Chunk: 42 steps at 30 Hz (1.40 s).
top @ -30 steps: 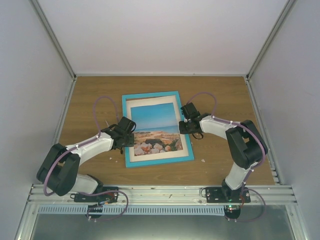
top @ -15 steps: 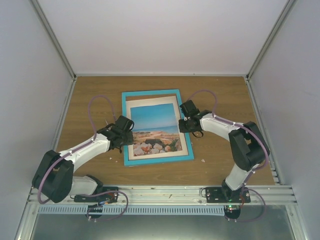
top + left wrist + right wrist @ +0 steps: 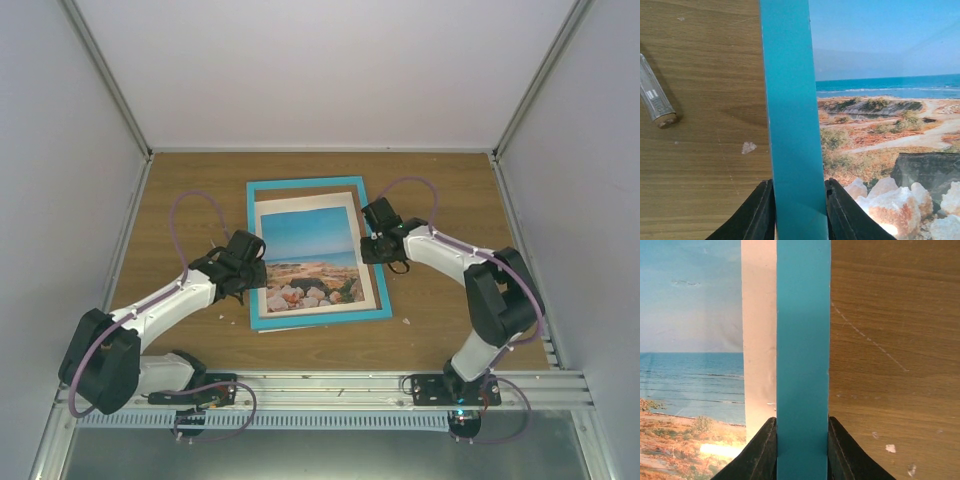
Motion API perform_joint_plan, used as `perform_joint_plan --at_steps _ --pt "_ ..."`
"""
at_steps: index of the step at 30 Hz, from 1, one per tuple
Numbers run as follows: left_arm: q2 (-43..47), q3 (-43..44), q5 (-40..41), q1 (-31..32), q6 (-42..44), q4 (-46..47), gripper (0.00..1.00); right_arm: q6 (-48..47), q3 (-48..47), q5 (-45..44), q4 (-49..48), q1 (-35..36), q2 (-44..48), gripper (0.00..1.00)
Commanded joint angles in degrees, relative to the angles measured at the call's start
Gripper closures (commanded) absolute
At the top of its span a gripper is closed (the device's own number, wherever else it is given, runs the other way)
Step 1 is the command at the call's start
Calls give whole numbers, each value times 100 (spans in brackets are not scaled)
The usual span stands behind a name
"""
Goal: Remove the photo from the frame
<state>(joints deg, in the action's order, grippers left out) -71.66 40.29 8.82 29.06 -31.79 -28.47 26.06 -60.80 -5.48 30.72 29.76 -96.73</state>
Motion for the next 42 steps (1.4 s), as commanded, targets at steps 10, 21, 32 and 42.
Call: perform_joint_plan --at_steps 10,21,32,42 --pt "-193 258 -1469 330 -1 1326 79 -1171 -144 -333 231 -520 765 99" --pt "-384 376 -1633 408 22 1568 62 -1746 -288 291 520 -1425 1334 100" --pt "-151 227 -1469 336 260 1496 43 -2560 -924 662 1266 -2583 1510 99" --pt "374 5 -1377 112 530 1338 32 -3069 -1127 377 1405 -3585 1280 100"
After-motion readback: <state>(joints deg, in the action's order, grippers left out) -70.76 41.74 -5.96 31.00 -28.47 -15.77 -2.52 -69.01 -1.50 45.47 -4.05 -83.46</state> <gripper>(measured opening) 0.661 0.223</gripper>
